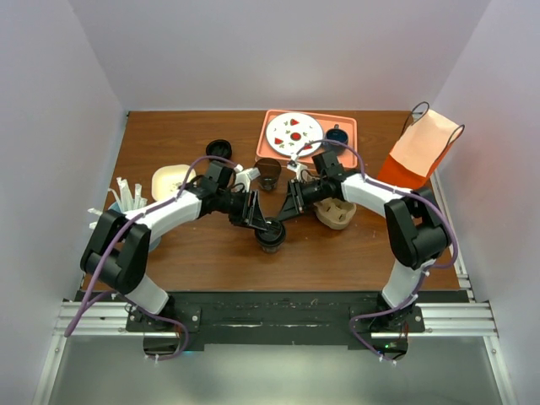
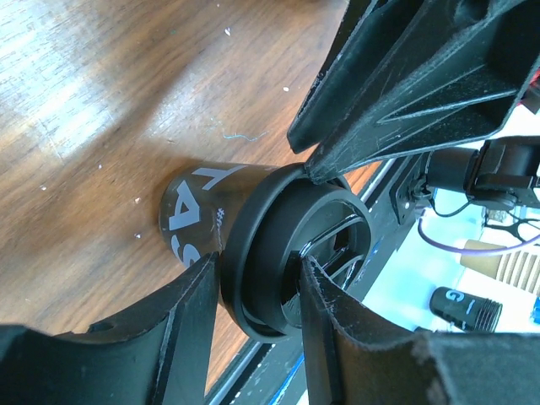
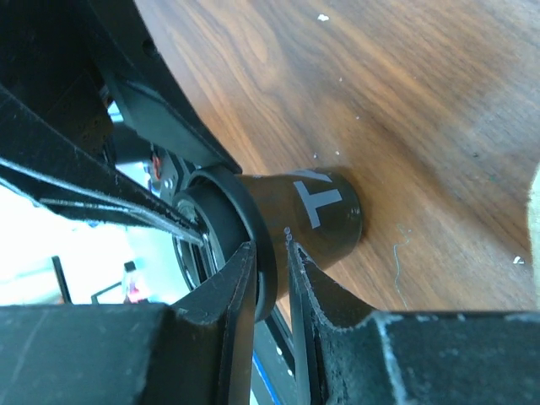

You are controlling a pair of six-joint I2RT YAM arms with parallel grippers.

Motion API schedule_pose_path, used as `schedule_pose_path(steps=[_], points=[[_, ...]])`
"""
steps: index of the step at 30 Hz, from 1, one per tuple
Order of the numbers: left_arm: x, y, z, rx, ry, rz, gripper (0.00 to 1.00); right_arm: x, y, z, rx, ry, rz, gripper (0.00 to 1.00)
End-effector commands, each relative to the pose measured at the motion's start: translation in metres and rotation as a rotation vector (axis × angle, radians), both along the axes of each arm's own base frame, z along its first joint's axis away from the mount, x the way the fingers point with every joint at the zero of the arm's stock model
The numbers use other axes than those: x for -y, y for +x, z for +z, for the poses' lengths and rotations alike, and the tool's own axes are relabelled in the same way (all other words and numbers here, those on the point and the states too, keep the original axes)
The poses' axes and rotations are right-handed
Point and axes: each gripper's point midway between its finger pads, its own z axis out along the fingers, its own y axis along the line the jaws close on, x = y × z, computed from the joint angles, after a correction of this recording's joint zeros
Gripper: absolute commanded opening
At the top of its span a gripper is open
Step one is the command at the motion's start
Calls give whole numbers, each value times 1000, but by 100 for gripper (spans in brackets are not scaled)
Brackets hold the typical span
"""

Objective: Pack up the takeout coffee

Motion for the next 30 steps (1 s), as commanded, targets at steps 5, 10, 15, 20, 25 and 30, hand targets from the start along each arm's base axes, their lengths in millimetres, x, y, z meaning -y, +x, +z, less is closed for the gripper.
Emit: schedule_pose_path(steps=[5,10,15,20,25,30], points=[[-81,-34,-102,-97,506,107,36,30,-34,-72,-88,-264,-83,22],[-78,-33,-97,-91,491,104,36,18,-14,-38,-42,-213,-84,27],[-71,-31,-85,-81,439,132,36,7,27,22,50,-206,-136,38],[-67,-36,-82,-111,399,194,34,19,34,47,74,-230,-201,40],[-59,-31,-70,-105,351,231,37,24,4,52,36,-171,-176,38],[-49,-30,-61,-121,284,252,36,25,-21,53,18,-104,-157,37]])
